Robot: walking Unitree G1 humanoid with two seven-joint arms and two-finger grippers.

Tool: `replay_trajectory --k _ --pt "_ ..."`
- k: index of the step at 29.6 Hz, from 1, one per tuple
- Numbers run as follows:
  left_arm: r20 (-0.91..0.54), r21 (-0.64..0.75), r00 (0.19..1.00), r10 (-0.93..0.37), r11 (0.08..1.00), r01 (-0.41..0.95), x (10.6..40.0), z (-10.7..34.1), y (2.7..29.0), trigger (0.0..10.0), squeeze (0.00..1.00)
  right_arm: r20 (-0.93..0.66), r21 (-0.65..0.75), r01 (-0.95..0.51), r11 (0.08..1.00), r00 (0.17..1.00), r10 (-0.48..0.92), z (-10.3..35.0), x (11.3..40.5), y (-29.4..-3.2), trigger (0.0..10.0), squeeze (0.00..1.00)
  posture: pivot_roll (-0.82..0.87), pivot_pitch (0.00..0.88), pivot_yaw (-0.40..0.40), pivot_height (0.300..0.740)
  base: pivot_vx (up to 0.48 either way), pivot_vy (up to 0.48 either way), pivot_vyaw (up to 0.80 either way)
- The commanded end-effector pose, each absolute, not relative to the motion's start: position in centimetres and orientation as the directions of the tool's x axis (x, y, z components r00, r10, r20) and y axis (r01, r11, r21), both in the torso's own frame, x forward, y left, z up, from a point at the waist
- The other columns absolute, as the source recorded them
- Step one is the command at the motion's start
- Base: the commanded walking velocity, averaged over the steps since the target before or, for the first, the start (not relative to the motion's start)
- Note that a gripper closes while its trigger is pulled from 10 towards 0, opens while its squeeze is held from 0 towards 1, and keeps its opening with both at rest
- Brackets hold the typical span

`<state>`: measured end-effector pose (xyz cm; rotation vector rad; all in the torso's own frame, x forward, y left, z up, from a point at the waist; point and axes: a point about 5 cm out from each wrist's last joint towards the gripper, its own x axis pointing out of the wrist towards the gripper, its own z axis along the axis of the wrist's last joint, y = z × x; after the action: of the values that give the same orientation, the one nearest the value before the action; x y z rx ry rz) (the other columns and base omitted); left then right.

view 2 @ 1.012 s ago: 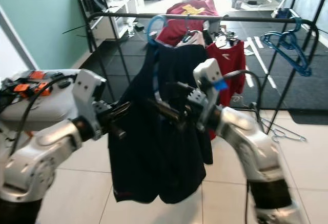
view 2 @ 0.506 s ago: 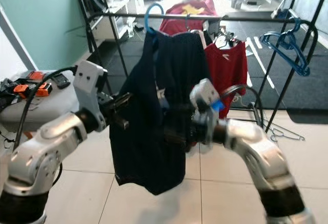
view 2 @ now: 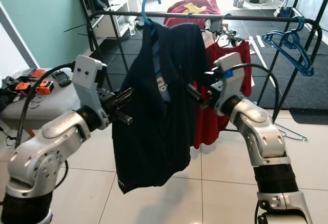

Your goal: Hang hanger

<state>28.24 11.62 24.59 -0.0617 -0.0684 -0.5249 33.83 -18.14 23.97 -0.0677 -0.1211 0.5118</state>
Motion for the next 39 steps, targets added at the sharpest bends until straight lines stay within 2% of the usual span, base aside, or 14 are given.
replay_trajectory --k 1,2,3,5,6,7,18,30,37,39 --pt "0.137 -0.039 0.833 -0.535 0.838 0.545 27.6 25.9 10.5 3.8 0.00 0.118 -0.077 -0.470 0.879 0.871 0.476 24.2 34.1 -18.3 10.0 0.00 -0.07 0.039 0.031 0.740 0.000 0.000 0.00" --pt "0.137 -0.039 0.833 -0.535 0.838 0.545 27.6 25.9 10.5 3.8 0.00 0.118 -0.077 -0.470 0.879 0.871 0.476 24.2 34.1 -18.3 10.0 0.00 -0.07 0.039 0.031 0.740 0.000 0.000 0.00" --pt "0.145 -0.050 0.817 -0.558 0.820 0.570 27.4 26.1 9.6 4.5 0.00 0.126 -0.071 -0.464 0.883 0.874 0.470 24.2 34.4 -18.3 10.0 0.00 -0.07 0.041 0.029 0.740 0.000 0.000 0.00" --pt "0.145 -0.050 0.817 -0.558 0.820 0.570 27.4 26.1 9.6 4.5 0.00 0.126 -0.071 -0.464 0.883 0.874 0.470 24.2 34.4 -18.3 10.0 0.00 -0.07 0.041 0.029 0.740 0.000 0.000 0.00" --pt "0.151 -0.057 0.802 -0.578 0.805 0.591 27.2 26.2 8.9 6.2 0.00 0.130 -0.070 -0.461 0.884 0.875 0.467 24.2 34.5 -18.2 10.0 0.00 -0.07 0.040 0.030 0.740 0.000 0.000 0.00" --pt "0.154 -0.062 0.794 -0.589 0.796 0.603 27.0 26.4 8.5 10.0 0.00 0.130 -0.066 -0.464 0.883 0.874 0.468 24.2 34.6 -18.1 10.0 0.00 -0.07 0.040 0.030 0.740 0.000 0.000 0.00" --pt "0.166 -0.067 0.790 -0.590 0.792 0.606 27.1 27.1 8.1 10.0 0.00 0.089 -0.076 -0.568 0.819 0.814 0.573 23.3 34.1 -16.6 10.0 0.00 -0.07 0.040 0.031 0.740 0.000 0.000 0.00" --pt "0.177 -0.065 0.785 -0.594 0.789 0.612 27.1 27.5 7.9 10.0 0.00 0.068 -0.100 -0.593 0.799 0.797 0.600 23.2 33.8 -16.9 10.0 0.00 -0.07 0.041 0.033 0.740 0.000 0.000 0.00" --pt "0.170 -0.078 0.697 -0.697 0.695 0.714 25.5 27.4 6.5 10.0 0.00 0.128 -0.081 -0.531 0.844 0.834 0.537 24.1 34.5 -17.5 10.0 0.00 -0.06 0.042 0.031 0.740 0.000 0.000 0.00" --pt "0.170 -0.078 0.697 -0.697 0.695 0.714 25.5 27.4 6.5 10.0 0.00 0.128 -0.081 -0.531 0.844 0.834 0.537 24.1 34.5 -17.5 10.0 0.00 -0.06 0.042 0.031 0.740 0.000 0.000 0.00"
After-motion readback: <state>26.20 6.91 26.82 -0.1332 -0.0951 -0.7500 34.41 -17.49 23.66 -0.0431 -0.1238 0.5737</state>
